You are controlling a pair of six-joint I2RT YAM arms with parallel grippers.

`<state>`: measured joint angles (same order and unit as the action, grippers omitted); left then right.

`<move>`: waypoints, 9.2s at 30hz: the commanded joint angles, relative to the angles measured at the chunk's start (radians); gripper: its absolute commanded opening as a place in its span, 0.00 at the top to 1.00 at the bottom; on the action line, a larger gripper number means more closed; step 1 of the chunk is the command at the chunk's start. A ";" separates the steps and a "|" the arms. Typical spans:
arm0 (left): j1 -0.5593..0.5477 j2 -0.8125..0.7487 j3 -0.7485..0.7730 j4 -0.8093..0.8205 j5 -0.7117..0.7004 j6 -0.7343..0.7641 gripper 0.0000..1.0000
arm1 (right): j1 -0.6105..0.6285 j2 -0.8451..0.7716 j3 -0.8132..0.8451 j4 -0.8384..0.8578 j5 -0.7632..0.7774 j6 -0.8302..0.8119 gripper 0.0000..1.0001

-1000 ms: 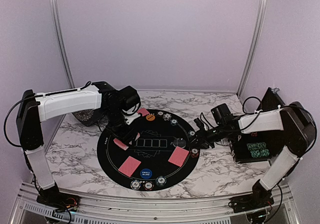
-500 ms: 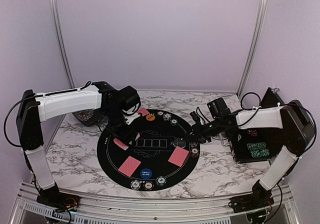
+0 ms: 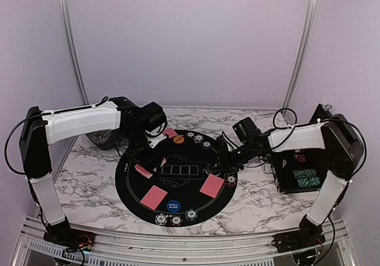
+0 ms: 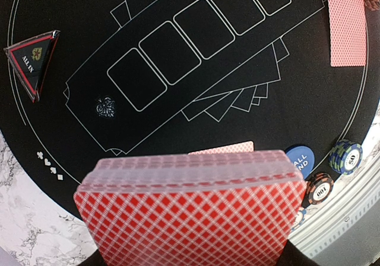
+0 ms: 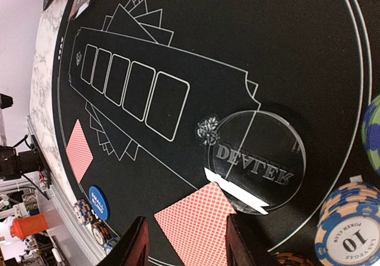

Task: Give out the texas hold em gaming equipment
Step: Adjust the dealer button in the dealer area, then distribute the poker card in the small blind area.

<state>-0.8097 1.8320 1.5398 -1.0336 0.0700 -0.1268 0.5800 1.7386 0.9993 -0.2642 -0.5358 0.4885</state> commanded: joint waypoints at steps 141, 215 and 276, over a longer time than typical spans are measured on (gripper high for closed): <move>-0.008 0.000 0.065 -0.030 0.010 0.004 0.43 | 0.239 0.405 0.364 0.776 -0.387 0.632 0.49; -0.006 -0.005 0.045 -0.031 0.001 0.003 0.43 | 0.158 0.234 0.222 0.718 -0.325 0.574 0.76; 0.015 -0.067 -0.052 0.006 -0.013 -0.030 0.43 | 0.003 0.082 0.026 0.697 -0.341 0.536 1.00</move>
<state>-0.8024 1.8179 1.4948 -1.0355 0.0685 -0.1501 0.5903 1.8408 1.0256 0.5259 -0.9073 1.1164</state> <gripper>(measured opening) 0.669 0.004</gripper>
